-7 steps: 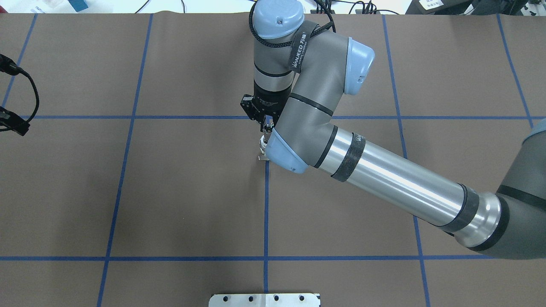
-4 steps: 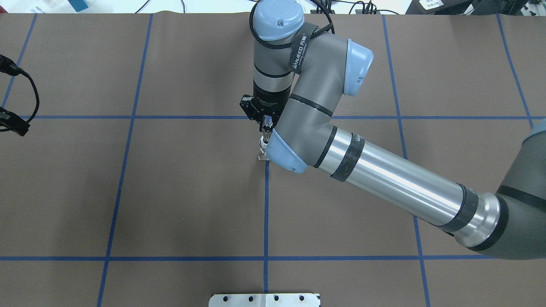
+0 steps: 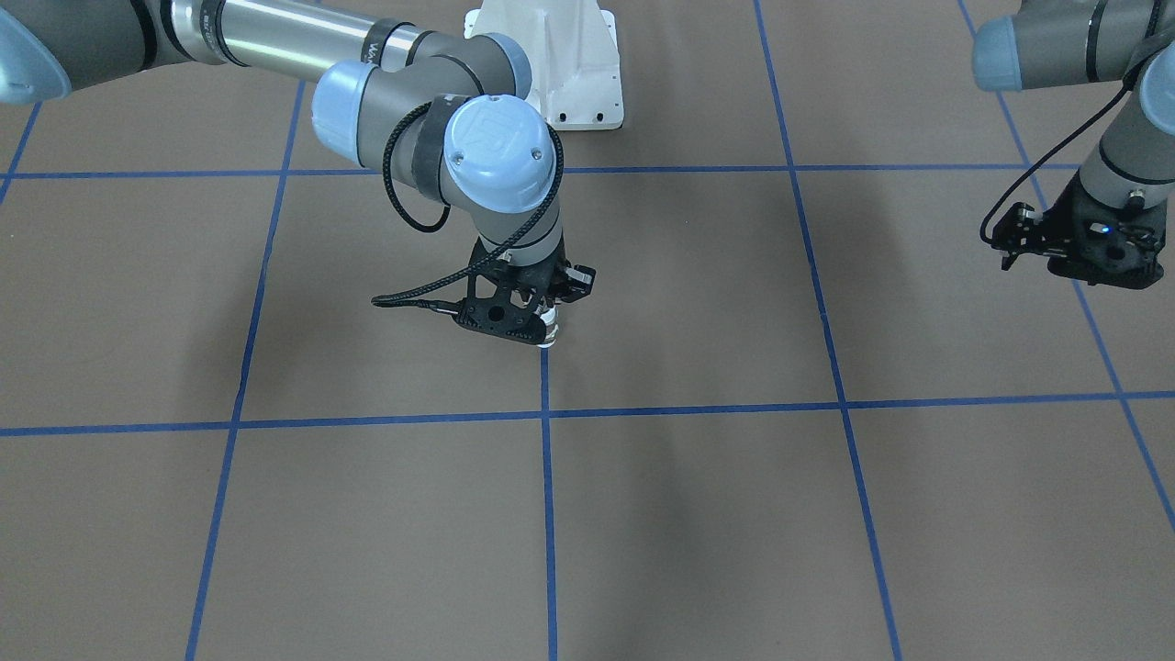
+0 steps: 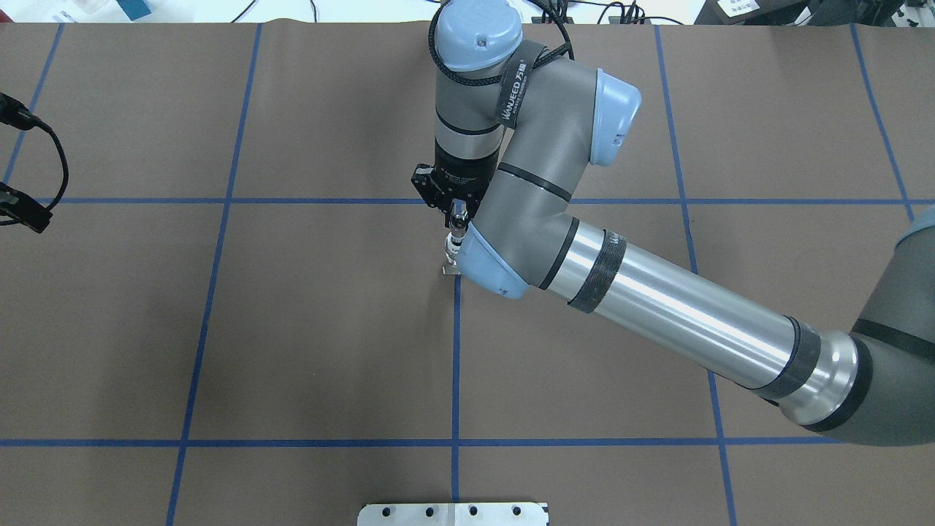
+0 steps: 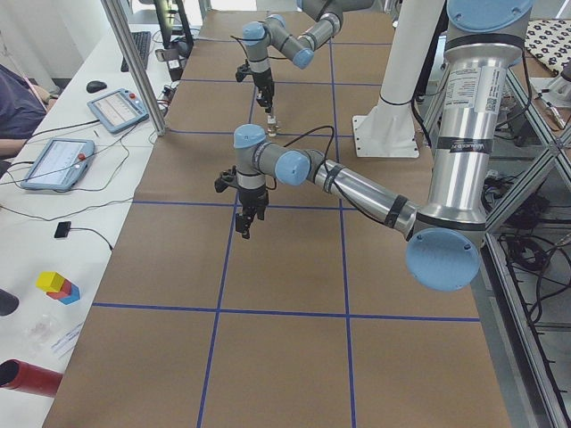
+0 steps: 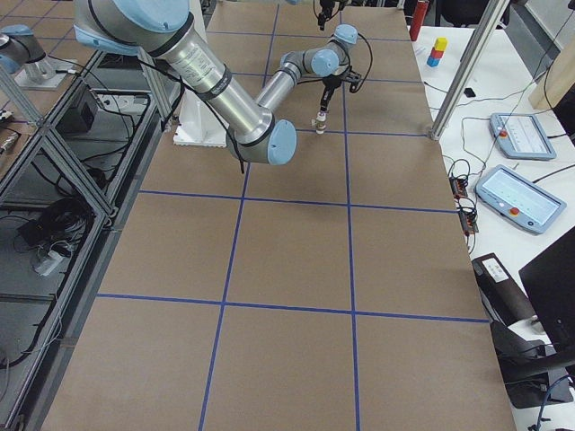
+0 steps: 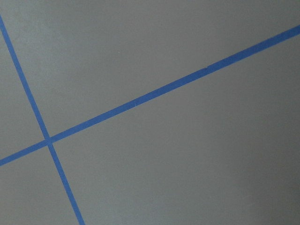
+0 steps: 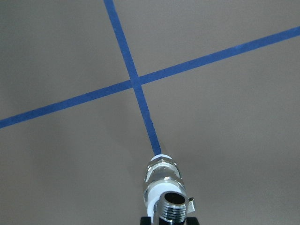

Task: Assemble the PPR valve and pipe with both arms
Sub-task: 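Lower and press the chrome fitting into the valve top with the right gripper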

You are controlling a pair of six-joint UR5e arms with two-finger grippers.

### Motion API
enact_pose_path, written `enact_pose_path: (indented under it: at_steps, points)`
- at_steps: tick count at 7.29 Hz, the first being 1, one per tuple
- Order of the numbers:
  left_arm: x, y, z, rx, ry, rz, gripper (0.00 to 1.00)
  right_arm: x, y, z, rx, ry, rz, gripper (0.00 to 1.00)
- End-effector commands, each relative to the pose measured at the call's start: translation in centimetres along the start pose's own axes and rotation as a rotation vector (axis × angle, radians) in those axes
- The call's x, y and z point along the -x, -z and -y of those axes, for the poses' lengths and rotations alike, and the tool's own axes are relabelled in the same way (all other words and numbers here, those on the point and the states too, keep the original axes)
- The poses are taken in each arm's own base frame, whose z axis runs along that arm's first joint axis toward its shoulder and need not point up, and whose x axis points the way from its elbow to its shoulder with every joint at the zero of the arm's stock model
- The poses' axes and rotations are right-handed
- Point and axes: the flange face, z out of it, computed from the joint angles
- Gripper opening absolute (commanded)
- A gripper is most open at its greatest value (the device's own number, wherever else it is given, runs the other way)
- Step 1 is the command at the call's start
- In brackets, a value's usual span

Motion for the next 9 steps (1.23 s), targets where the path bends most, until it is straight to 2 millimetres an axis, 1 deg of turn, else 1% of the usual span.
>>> enact_pose_path:
  at_steps: [1,3,4,6,9]
  points:
    - [-0.07,-0.04,0.00,0.001,0.001,0.000,0.99,0.04,0.15,-0.12,0.002,0.001,0.002,0.00]
    - [-0.04,-0.11,0.00,0.002,0.003,0.000,0.99,-0.12,-0.01,-0.03,0.001,-0.001,0.000,0.00]
    - [0.03,-0.27,0.05,0.006,0.005,0.001,0.99,-0.03,0.36,-0.30,0.003,0.004,0.008,0.00]
    - [0.03,-0.25,0.06,0.005,0.004,0.000,0.99,-0.76,-0.05,-0.16,0.002,0.002,0.004,0.00]
    - [-0.01,-0.23,0.18,0.005,0.004,0.000,0.99,-0.69,-0.27,-0.39,0.002,0.005,0.002,0.00]
